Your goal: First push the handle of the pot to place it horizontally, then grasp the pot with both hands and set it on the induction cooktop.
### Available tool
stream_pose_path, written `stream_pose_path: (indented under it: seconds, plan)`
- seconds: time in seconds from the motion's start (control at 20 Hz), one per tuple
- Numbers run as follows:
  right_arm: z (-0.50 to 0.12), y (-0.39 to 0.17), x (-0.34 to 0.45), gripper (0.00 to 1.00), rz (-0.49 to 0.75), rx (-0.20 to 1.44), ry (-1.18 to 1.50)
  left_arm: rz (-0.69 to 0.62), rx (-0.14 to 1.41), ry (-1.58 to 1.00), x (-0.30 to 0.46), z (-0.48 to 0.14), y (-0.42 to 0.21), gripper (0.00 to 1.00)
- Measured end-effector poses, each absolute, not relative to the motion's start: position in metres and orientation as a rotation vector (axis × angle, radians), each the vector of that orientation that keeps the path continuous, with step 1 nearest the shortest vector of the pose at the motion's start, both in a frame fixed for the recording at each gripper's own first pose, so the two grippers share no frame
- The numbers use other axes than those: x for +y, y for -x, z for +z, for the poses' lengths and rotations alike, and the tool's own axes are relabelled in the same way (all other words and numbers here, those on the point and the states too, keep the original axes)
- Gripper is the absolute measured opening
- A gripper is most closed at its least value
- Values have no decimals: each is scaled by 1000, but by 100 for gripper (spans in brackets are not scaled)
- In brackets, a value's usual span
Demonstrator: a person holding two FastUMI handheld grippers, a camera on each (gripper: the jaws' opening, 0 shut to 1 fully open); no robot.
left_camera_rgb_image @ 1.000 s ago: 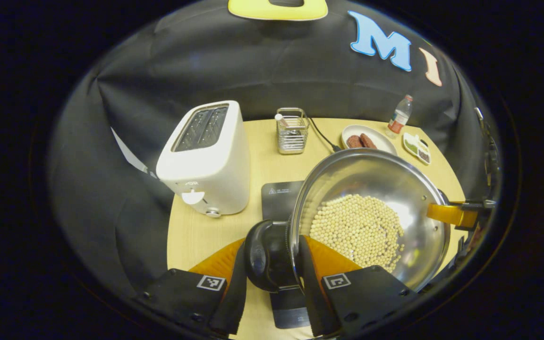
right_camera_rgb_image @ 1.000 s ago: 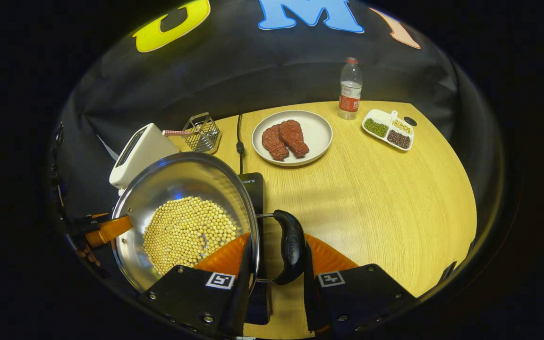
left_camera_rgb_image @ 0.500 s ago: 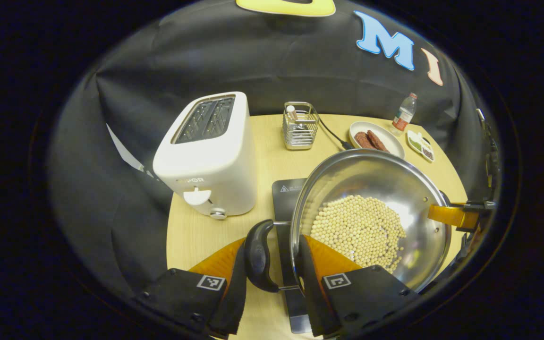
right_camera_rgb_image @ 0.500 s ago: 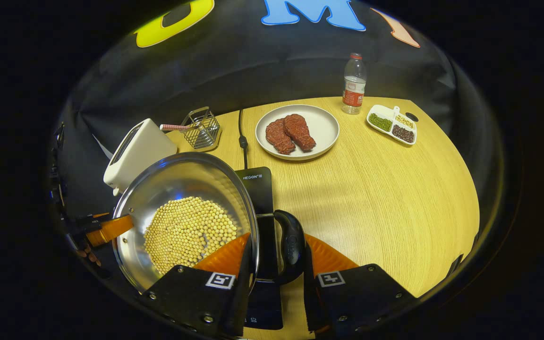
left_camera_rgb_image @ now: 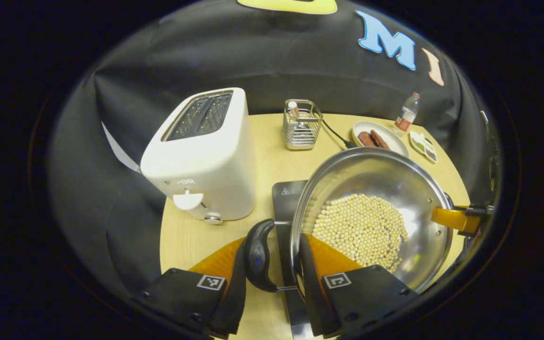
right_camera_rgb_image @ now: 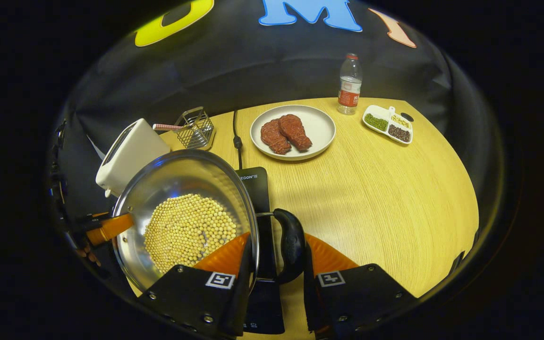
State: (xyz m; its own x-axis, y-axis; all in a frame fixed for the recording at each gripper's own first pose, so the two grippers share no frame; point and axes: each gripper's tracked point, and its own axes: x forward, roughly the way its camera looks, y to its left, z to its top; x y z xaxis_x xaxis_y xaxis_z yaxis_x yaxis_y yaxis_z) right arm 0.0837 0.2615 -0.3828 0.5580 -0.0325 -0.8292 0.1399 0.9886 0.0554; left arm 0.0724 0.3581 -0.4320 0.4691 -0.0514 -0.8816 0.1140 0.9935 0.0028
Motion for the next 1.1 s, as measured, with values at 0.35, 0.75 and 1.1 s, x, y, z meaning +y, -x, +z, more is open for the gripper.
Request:
stream_pose_path:
  seconds: [0.35, 0.75, 1.1]
  plan:
    - [-382, -90, 262, 52, -78, 954, -154, -71, 1058, -4, 361, -429, -72, 63]
    - [-339, -98, 248, 65, -24, 826, -101, 53, 884, 71, 379, -376, -85, 74]
    - [-242, -94, 206, 65, 21, 588, -80, 70, 614, 47, 317, -262, -87, 74]
